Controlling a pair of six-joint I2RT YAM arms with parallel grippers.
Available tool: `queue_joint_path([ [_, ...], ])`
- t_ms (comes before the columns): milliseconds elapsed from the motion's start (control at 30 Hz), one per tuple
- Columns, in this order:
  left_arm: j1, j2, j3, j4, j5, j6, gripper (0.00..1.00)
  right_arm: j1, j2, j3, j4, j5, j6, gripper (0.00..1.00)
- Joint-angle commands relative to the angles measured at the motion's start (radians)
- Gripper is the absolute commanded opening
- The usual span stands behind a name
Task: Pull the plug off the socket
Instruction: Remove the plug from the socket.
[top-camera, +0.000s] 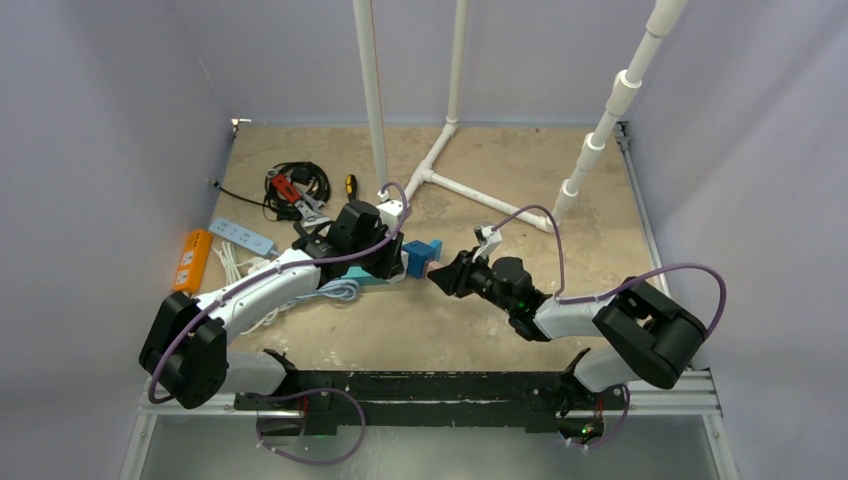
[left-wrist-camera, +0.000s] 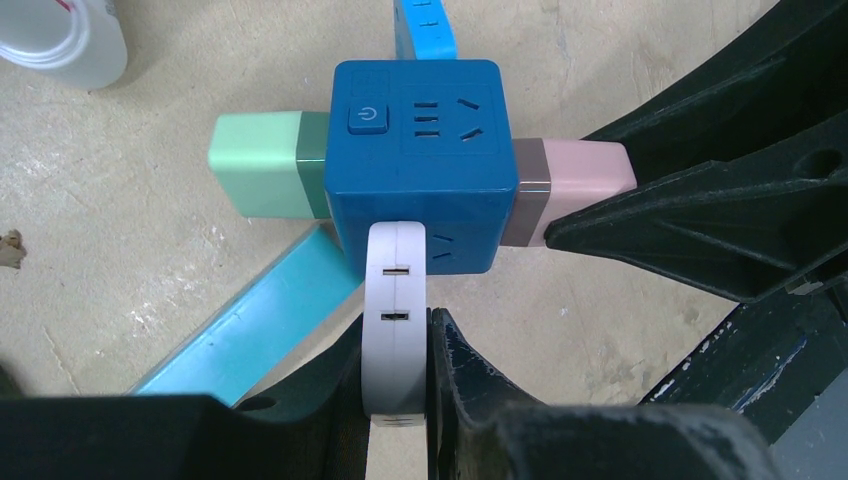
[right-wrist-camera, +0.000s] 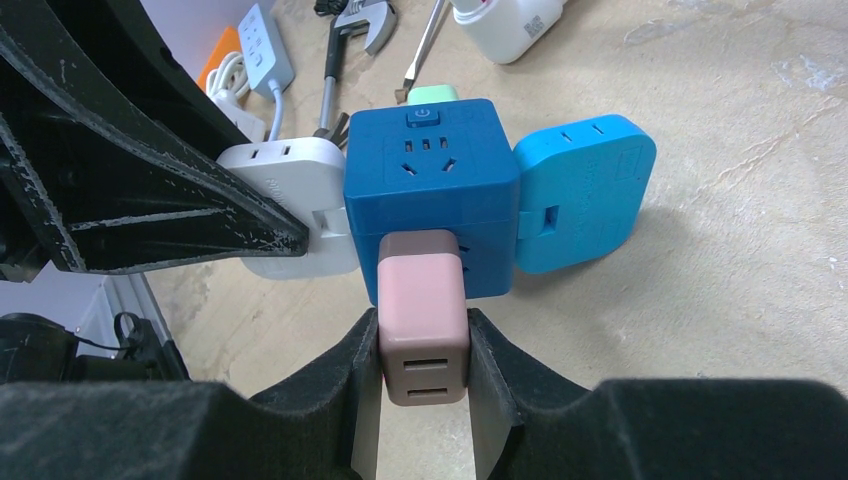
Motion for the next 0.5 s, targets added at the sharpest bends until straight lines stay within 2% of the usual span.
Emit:
queue_joint_path([
  [0,0.008,-0.042,0.023,-0.021,-0.062,0.019,0.00,-0.012,0.001,0.016,-0.035,0.087,-0.002,0.00],
  [300,0.006,-0.049,0.014,-0.002,-0.020,0.031,0.00,-0.013,0.016,0.022,-0.038,0.095,0.003,0.00],
  [467,-0.001,-0.067,0.013,-0.009,-0.090,0.036,0.00,-0.011,0.019,0.021,-0.036,0.094,0.007,0.00],
])
